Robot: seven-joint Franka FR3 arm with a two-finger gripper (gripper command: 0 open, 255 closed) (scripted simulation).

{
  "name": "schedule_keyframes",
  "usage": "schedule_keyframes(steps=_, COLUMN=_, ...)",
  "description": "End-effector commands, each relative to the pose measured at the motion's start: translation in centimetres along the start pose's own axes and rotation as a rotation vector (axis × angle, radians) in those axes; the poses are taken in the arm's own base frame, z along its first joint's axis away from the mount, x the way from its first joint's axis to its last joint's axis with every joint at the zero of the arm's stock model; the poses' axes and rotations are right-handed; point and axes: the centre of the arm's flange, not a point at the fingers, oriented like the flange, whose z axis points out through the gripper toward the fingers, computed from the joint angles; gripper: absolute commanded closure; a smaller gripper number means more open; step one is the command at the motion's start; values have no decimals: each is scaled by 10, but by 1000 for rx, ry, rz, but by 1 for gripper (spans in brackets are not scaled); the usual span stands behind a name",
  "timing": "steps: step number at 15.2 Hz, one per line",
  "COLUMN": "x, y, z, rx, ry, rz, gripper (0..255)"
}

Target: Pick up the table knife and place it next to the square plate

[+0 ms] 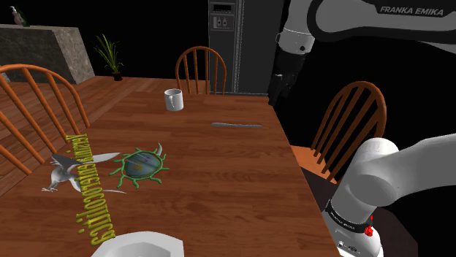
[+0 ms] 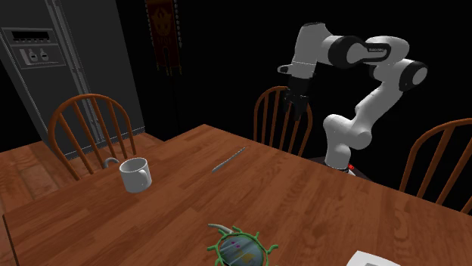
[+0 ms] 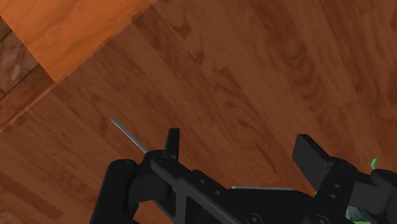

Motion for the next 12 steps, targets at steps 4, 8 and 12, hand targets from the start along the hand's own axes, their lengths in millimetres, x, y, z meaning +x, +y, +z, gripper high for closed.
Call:
schedule_keyframes(steps=4, x=25, y=20, z=25, rx=9, ry=-6, rz=-80, gripper=0)
schedule_keyframes(steps=8, x=60, y=44, z=59, rx=21, ry=-13, rz=-187, gripper=0)
schedule_keyframes(steps=12, x=98, y=64, z=93, rx=33, ry=-21, rz=-295, gripper=0)
